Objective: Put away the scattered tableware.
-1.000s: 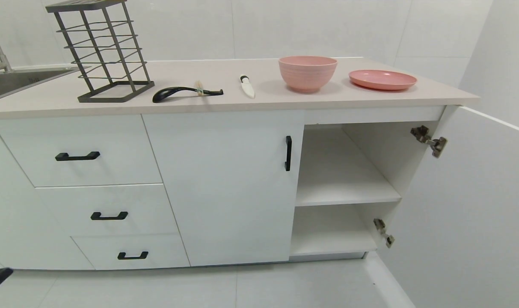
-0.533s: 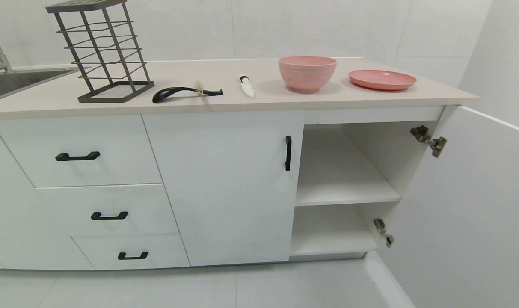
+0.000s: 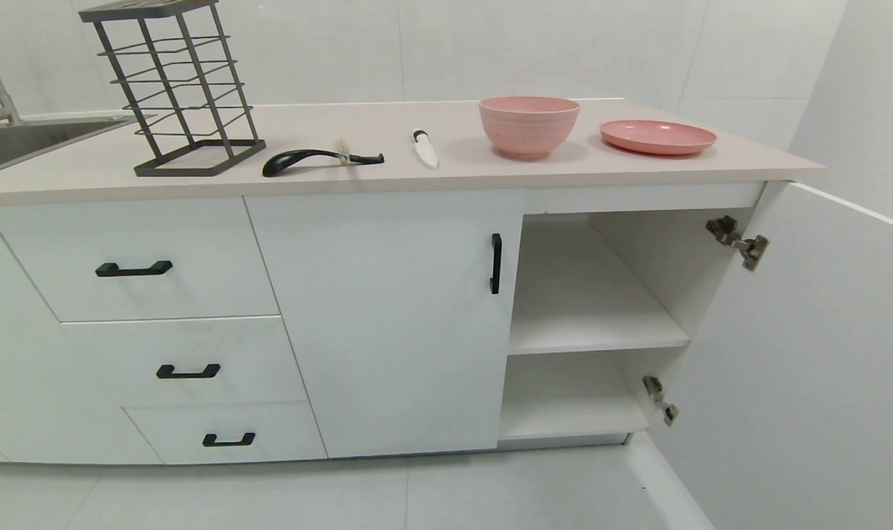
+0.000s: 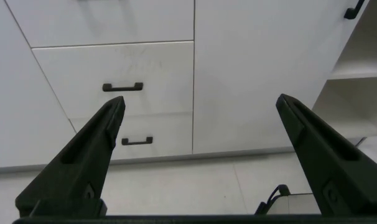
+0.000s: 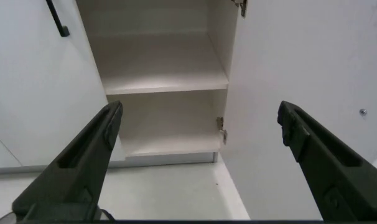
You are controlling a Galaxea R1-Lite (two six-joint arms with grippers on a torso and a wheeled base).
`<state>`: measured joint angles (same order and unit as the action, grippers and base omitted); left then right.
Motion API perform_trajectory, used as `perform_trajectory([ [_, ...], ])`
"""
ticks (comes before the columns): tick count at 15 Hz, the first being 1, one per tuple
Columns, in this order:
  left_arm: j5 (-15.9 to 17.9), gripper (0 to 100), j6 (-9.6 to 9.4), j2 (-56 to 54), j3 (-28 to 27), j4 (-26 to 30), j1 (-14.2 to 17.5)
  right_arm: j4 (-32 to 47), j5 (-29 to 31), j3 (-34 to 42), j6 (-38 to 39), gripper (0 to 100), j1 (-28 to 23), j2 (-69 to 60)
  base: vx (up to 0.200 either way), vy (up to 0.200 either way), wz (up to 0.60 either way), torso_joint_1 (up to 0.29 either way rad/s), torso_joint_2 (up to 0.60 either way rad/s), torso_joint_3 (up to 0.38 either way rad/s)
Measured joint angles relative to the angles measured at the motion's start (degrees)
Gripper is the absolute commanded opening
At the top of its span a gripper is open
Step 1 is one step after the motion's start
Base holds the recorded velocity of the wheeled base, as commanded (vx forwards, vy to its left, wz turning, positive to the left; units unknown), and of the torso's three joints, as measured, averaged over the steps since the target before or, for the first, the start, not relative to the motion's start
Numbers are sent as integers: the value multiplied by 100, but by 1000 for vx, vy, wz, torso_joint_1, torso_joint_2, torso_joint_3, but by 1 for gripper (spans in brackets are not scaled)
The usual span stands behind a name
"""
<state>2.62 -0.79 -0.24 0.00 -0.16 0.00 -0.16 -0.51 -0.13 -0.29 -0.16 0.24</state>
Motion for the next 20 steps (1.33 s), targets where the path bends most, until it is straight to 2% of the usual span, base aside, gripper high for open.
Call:
perform_trajectory([
  [2, -5, 100, 0, 0, 0, 0, 0, 18, -17, 2, 116, 100, 5, -4, 0, 0, 0, 0, 0, 0],
  [7, -28, 100, 26, 2, 0, 16, -2, 16, -22, 4, 130, 100, 5, -4, 200, -200, 0, 5, 3, 0],
  [10, -39, 100, 26, 2, 0, 5, 0, 18, -6, 6, 129, 100, 6, -4, 0, 0, 0, 0, 0, 0],
  [14, -44, 100, 22, 2, 0, 0, -5, 16, -9, 4, 135, 100, 6, -6, 0, 0, -300, 1, 0, 0],
  [20, -41, 100, 22, 6, 0, 5, 0, 13, 2, 4, 113, 100, 6, -6, 0, 0, 0, 0, 0, 0],
])
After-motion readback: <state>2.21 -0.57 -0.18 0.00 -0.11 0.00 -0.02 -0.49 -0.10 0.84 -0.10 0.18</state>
